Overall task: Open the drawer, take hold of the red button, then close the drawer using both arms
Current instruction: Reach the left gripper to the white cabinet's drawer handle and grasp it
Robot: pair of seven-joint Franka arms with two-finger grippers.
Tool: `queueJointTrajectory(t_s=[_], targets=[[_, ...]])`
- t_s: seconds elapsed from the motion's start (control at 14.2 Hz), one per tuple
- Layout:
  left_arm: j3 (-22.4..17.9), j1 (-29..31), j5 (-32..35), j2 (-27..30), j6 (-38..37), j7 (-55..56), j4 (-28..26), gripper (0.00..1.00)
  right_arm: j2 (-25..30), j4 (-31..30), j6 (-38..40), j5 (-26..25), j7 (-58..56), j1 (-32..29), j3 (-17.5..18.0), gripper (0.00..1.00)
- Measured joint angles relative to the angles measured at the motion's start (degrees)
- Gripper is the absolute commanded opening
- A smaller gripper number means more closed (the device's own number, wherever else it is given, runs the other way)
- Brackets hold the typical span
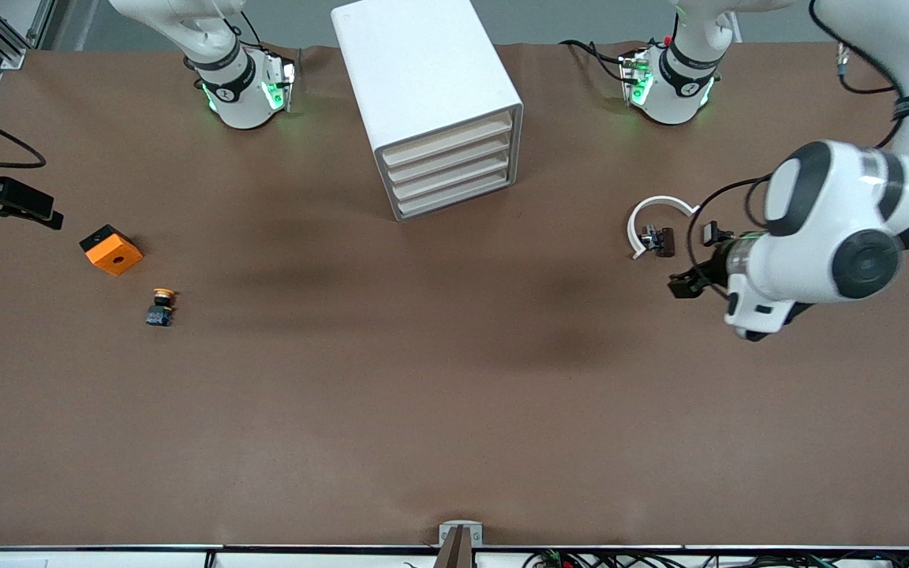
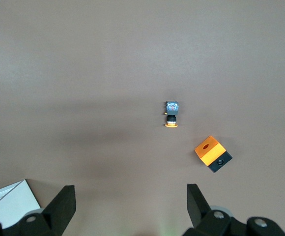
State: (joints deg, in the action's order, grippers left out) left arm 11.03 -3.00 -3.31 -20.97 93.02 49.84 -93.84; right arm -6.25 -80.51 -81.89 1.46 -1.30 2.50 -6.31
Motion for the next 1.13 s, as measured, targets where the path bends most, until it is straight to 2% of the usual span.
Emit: queueJointTrajectory(t_s=[0.28, 0.42, 0.78, 0.92, 1.13], targets=[[0.2, -5.0, -6.5, -3.1, 3.6, 18.1, -3.2, 1.00, 0.0, 0.0, 0.0, 0.0, 0.0, 0.0, 0.0, 1.00], [0.2, -7.1, -7.5, -5.2, 4.1, 26.4, -3.7, 1.00, 0.0, 0.0, 0.0, 0.0, 0.0, 0.0, 0.0, 1.00], [0.6, -11.0, -12.3, -9.6, 0.1, 59.3, -5.1, 1.00, 0.0, 0.0, 0.0, 0.0, 0.0, 0.0, 0.1, 1.00], [0.9, -14.0, -16.7, -11.4, -2.1, 64.9, -5.4, 1.00, 0.0, 0.0, 0.0, 0.0, 0.0, 0.0, 0.1, 1.00], [0.9, -16.4, -24.8, -15.3, -2.6, 66.0, -5.5, 1.00, 0.0, 0.0, 0.0, 0.0, 0.0, 0.0, 0.2, 1.00]])
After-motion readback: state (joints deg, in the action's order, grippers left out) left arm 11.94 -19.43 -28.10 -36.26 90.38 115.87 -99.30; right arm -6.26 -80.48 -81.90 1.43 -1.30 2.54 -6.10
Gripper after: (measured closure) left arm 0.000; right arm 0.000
